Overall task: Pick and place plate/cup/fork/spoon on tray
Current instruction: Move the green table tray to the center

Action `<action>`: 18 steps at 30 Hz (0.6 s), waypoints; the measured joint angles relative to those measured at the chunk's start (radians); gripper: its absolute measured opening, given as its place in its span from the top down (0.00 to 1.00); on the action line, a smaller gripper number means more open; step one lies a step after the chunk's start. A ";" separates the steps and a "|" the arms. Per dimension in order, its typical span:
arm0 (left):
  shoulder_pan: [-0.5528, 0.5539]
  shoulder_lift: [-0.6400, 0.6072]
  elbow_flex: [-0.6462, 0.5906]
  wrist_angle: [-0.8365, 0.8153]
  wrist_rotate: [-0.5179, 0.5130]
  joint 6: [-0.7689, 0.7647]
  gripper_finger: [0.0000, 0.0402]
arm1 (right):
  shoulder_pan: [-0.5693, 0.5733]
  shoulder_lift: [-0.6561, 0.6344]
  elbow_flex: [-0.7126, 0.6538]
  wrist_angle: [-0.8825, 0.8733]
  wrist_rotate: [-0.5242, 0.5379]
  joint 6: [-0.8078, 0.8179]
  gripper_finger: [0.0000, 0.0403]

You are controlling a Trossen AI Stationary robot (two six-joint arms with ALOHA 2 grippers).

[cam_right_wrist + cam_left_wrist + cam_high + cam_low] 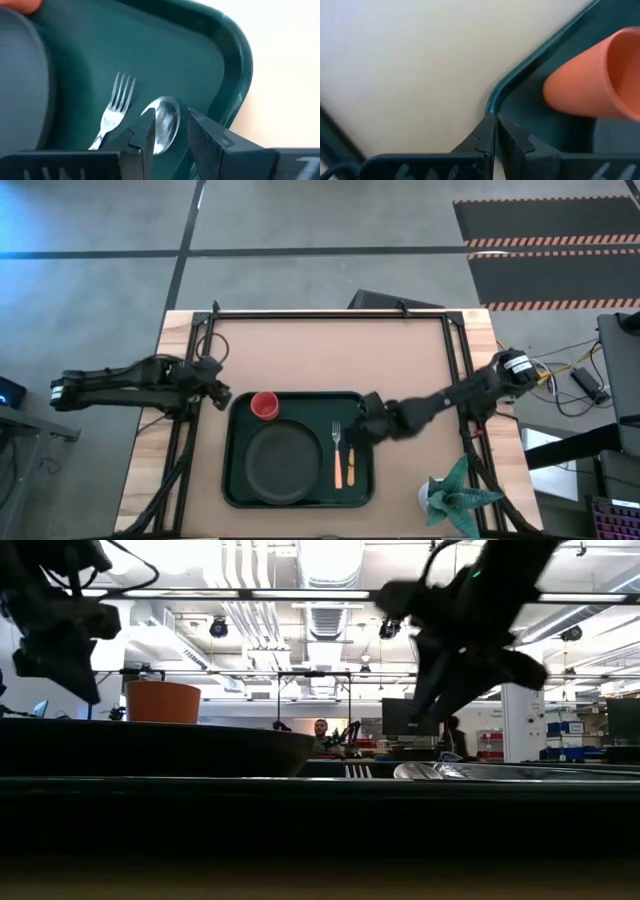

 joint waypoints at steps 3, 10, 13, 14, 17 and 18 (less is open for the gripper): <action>0.000 -0.008 -0.004 -0.032 0.000 -0.008 1.00 | -0.086 0.000 0.004 0.010 -0.083 -0.115 0.76; 0.000 0.000 -0.017 -0.033 0.004 -0.010 1.00 | -0.234 0.007 0.003 0.142 -0.207 -0.315 0.77; 0.000 0.000 -0.017 -0.033 0.004 -0.010 1.00 | -0.259 0.007 0.003 0.150 -0.245 -0.347 0.79; 0.000 -0.002 -0.017 -0.033 0.005 -0.010 1.00 | -0.264 0.007 0.002 0.151 -0.263 -0.350 0.79; 0.000 -0.008 -0.017 -0.033 0.006 -0.010 1.00 | -0.270 0.007 -0.006 0.150 -0.292 -0.353 0.80; 0.000 -0.008 -0.017 -0.032 0.007 -0.010 1.00 | -0.269 0.007 -0.009 0.152 -0.292 -0.357 0.80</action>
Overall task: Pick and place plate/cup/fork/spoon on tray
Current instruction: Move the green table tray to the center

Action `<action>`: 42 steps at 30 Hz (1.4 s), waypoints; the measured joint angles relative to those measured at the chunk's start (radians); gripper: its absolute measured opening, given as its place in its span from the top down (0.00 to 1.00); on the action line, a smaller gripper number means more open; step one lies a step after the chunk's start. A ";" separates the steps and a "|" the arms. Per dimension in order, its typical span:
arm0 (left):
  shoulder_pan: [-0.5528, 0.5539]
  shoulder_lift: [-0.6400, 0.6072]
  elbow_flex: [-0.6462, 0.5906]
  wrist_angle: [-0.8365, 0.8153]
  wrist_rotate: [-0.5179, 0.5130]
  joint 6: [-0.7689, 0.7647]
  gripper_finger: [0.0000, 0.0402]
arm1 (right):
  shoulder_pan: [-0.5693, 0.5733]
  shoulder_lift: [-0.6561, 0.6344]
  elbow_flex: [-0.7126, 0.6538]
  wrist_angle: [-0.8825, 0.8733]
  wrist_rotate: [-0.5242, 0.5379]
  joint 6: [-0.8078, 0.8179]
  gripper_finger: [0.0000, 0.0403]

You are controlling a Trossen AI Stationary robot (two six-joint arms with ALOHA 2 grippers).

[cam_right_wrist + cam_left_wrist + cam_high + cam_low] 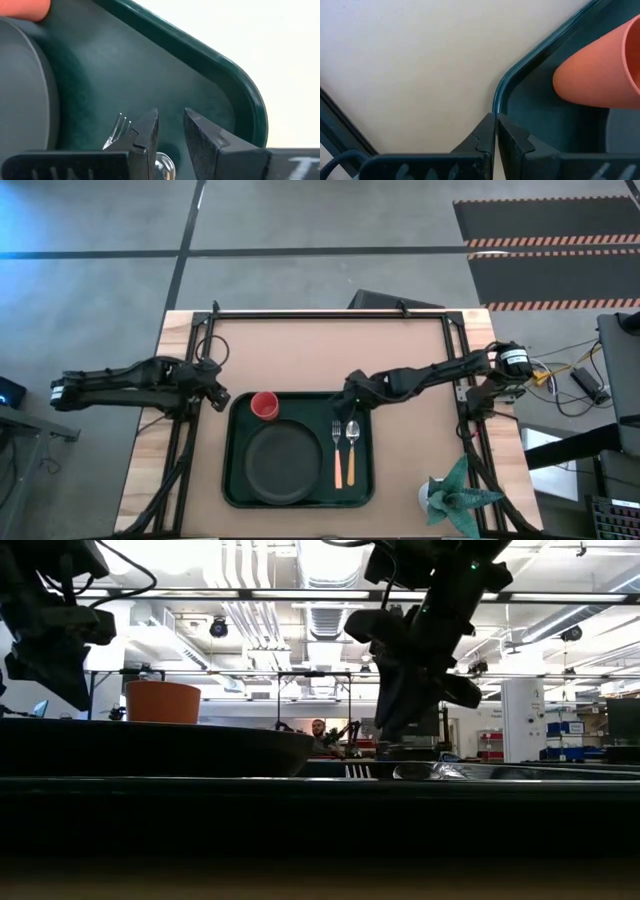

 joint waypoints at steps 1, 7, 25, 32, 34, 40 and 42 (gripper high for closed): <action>0.000 0.000 0.000 0.000 0.000 0.000 1.00 | 0.000 0.000 -0.003 0.000 -0.001 -0.003 0.80; 0.000 0.002 0.000 0.001 0.000 0.000 1.00 | 0.000 0.000 -0.027 0.007 -0.003 -0.009 0.86; 0.000 0.000 0.000 0.001 0.001 -0.023 1.00 | -0.017 0.001 -0.197 0.117 0.031 0.046 0.98; 0.000 0.000 0.000 0.001 0.002 -0.024 1.00 | -0.047 -0.001 -0.257 0.179 0.058 0.040 0.98; 0.000 0.001 0.000 0.001 0.006 -0.025 1.00 | -0.061 -0.001 -0.261 0.179 0.062 0.021 0.98; 0.000 0.004 0.000 0.001 0.026 -0.033 1.00 | -0.117 -0.001 -0.263 0.179 0.063 -0.046 0.98; 0.000 0.004 -0.001 0.001 0.028 -0.048 1.00 | -0.136 -0.001 -0.263 0.178 0.065 -0.065 0.98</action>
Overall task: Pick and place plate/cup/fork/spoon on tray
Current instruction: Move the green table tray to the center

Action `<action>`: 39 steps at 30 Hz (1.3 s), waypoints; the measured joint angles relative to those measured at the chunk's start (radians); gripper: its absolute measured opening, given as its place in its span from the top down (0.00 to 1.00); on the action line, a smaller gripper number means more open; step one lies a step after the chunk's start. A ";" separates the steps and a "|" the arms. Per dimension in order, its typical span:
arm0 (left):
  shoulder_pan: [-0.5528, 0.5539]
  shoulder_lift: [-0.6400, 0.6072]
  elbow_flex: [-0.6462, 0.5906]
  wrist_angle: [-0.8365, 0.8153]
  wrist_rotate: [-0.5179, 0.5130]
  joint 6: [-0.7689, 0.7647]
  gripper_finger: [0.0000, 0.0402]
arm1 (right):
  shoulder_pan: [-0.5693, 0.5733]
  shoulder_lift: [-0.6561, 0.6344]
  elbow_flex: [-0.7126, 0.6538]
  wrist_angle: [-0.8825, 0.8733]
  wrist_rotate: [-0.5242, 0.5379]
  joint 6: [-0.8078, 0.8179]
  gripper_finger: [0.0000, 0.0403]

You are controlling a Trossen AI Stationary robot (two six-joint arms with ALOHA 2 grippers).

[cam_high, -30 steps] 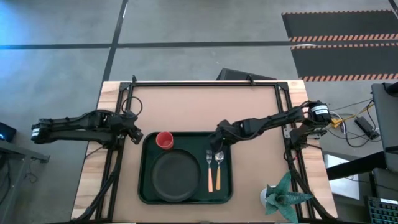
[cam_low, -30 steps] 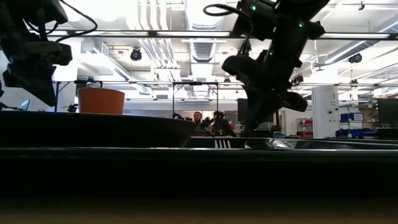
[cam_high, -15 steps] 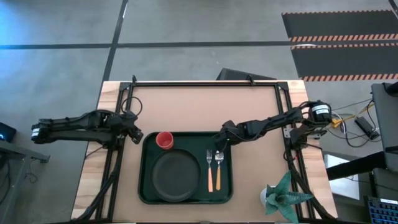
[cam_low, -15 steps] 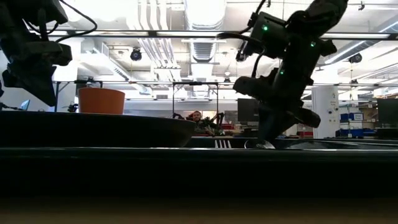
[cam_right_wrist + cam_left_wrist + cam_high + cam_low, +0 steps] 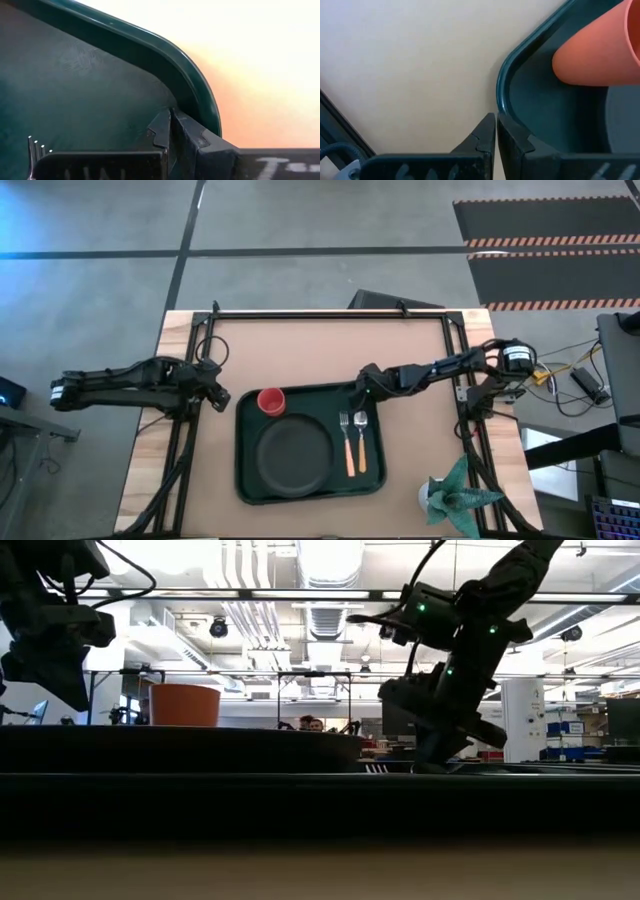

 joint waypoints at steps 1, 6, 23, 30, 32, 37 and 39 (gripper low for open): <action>0.000 0.000 0.000 0.000 0.001 -0.001 1.00 | -0.009 0.000 0.000 0.000 -0.001 -0.010 0.98; 0.000 0.005 -0.010 0.001 0.016 -0.002 1.00 | -0.062 0.000 0.000 -0.004 -0.002 -0.069 0.98; 0.000 0.023 -0.028 0.002 0.051 -0.002 1.00 | -0.246 -0.009 0.000 -0.008 -0.011 -0.184 0.98; -0.001 0.044 -0.029 0.155 0.056 -0.005 1.00 | -0.185 -0.146 0.118 0.004 -0.004 -0.264 0.98; -0.001 0.070 -0.029 0.230 0.055 0.008 1.00 | -0.150 -0.197 0.166 -0.003 -0.004 -0.292 0.98; -0.002 0.193 -0.029 0.349 0.050 0.058 1.00 | -0.053 -0.304 0.291 0.006 0.011 -0.365 0.98; -0.002 0.253 -0.029 0.361 0.047 0.072 1.00 | -0.013 -0.331 0.338 0.006 0.042 -0.397 0.98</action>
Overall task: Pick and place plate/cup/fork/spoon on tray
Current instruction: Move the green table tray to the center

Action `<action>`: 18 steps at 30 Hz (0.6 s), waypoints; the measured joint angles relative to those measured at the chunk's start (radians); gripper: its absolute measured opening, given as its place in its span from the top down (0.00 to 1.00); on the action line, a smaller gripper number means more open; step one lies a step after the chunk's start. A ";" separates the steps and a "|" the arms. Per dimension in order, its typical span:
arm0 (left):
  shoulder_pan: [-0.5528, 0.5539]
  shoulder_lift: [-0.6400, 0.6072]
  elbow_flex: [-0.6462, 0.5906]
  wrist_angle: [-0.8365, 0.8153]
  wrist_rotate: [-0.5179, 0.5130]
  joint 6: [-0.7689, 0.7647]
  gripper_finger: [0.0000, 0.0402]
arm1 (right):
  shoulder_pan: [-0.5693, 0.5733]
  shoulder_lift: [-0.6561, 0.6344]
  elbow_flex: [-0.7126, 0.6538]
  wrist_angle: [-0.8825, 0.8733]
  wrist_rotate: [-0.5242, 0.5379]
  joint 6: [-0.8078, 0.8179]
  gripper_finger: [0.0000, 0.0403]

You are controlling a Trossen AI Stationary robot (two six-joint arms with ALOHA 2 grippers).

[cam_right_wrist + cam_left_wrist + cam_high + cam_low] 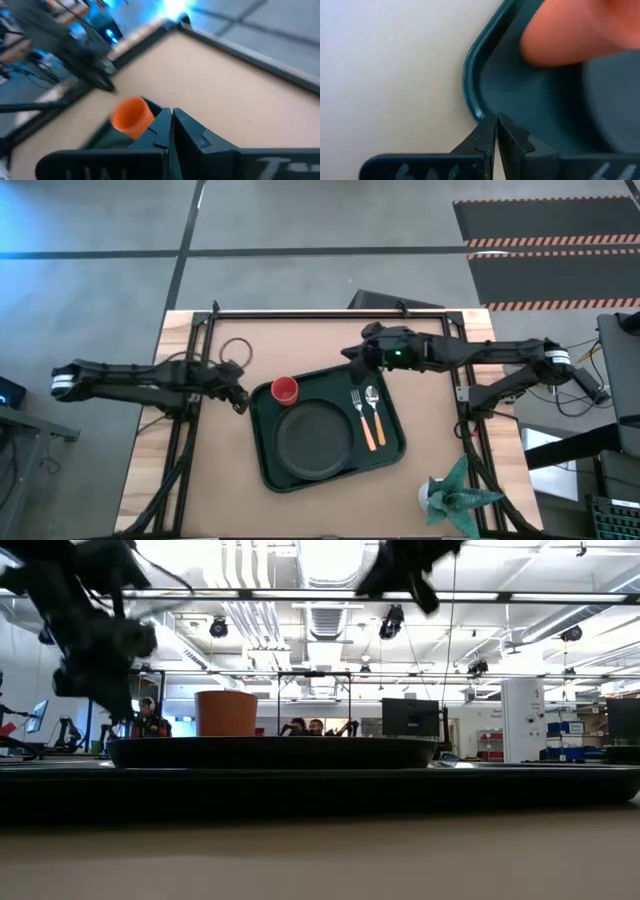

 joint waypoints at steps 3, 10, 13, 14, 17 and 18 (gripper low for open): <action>0.000 0.089 -0.003 0.030 0.005 0.008 1.00 | 0.060 -0.015 0.063 -0.004 0.052 -0.050 0.98; -0.011 0.231 -0.002 0.207 0.055 0.023 1.00 | 0.131 -0.018 0.143 -0.007 0.092 -0.125 0.98; -0.016 0.273 -0.002 0.201 0.059 0.024 1.00 | 0.137 -0.013 0.143 -0.018 0.106 -0.125 0.98; -0.016 0.286 -0.002 0.192 0.059 0.027 1.00 | 0.137 -0.013 0.143 -0.026 0.107 -0.123 0.98; -0.015 0.321 0.000 0.182 0.058 0.033 1.00 | 0.137 -0.009 0.143 -0.049 0.108 -0.107 0.98; -0.015 0.331 0.001 0.182 0.056 0.036 1.00 | 0.137 -0.008 0.143 -0.055 0.108 -0.106 0.98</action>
